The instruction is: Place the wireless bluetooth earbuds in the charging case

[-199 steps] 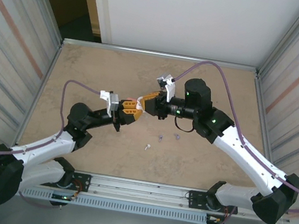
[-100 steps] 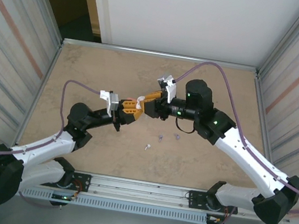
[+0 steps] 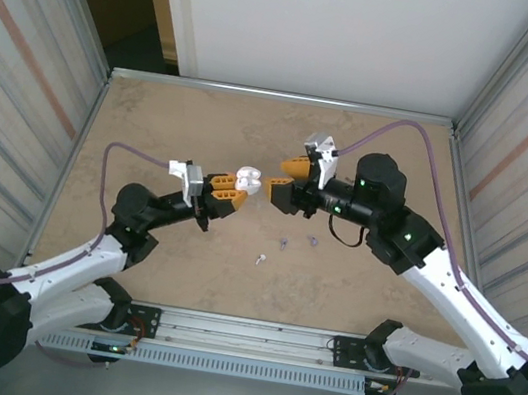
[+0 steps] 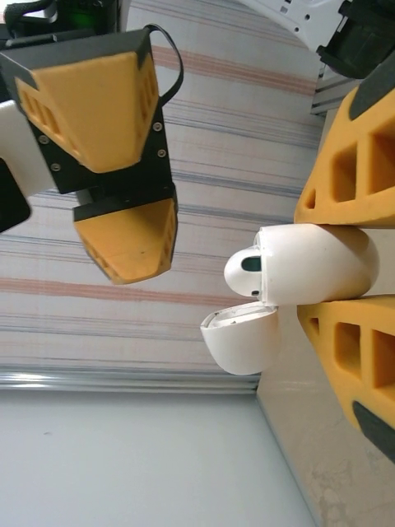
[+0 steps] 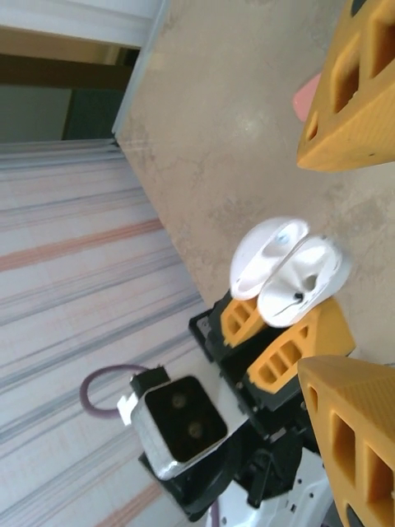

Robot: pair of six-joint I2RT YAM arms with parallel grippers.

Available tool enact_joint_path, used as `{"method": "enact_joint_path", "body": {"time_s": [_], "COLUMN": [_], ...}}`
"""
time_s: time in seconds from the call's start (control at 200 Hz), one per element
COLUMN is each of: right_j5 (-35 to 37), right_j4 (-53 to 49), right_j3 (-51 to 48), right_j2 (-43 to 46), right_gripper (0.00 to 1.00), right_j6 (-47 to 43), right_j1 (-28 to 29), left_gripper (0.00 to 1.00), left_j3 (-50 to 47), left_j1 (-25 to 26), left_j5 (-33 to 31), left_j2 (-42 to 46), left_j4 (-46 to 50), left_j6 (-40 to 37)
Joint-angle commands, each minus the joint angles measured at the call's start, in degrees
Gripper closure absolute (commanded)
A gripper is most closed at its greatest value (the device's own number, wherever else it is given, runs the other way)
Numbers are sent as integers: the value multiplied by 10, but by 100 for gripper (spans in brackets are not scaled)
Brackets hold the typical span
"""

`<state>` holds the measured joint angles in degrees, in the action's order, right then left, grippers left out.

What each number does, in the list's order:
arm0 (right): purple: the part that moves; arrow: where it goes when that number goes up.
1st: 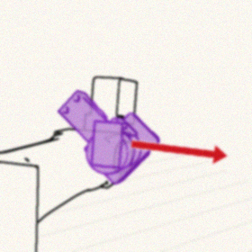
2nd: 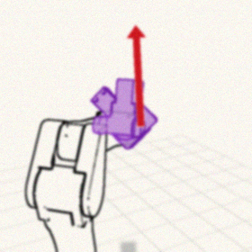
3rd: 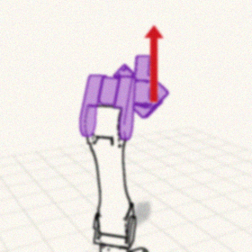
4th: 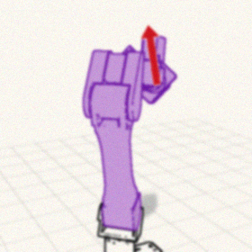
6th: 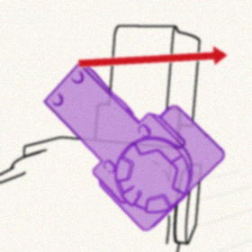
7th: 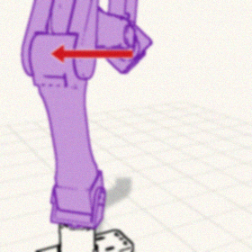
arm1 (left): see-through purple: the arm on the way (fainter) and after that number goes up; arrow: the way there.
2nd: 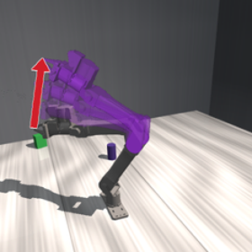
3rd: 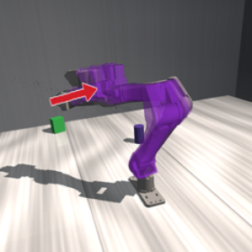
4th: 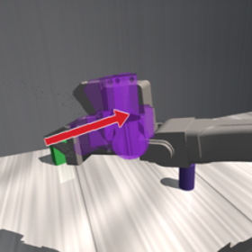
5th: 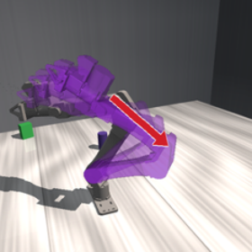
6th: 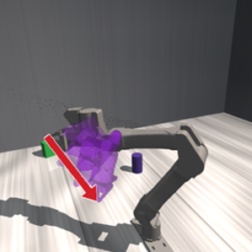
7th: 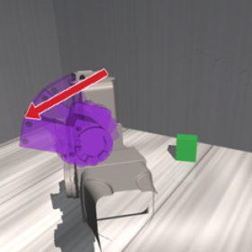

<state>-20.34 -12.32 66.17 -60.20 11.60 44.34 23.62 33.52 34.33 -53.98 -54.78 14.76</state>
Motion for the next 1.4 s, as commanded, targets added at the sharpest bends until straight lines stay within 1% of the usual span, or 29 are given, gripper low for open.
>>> {"method": "enact_joint_path", "body": {"time_s": [0.0, 0.301, 0.441, 0.556, 0.732, 1.012, 1.072, 1.188, 1.398], "right_j5": [21, 36, 66, 83, 100, 173, 186, 184, 202], "right_j4": [18, 44, 61, 71, 90, 87, 78, 53, -32], "right_j3": [-23, -79, -114, -141, -185, -255, -269, -288, -286], "right_j2": [31, 97, 130, 158, 200, 256, 265, 272, 246], "right_gripper": [38, 27, 14, 0, 1, 1, 1, 1, 1], "right_j6": [-7, 12, 27, 42, 58, 123, 143, 162, 194], "right_j1": [-9, -38, -49, -63, -78, -93, -95, -98, -98], "left_gripper": [100, 100, 100, 100, 100, 100, 100, 100, 100], "left_j3": [12, 11, 12, 13, 14, 16, 15, 15, 12], "left_j1": [5, 5, 5, 4, 4, 4, 5, 5, 5], "left_j5": [-18, -33, -34, -35, -34, -33, -34, -35, -37], "left_j2": [26, 50, 50, 52, 50, 54, 56, 61, 71], "left_j4": [14, 42, 42, 43, 43, 46, 50, 56, 62], "left_j6": [-27, -40, -43, -43, -41, -40, -43, -45, -48]}}
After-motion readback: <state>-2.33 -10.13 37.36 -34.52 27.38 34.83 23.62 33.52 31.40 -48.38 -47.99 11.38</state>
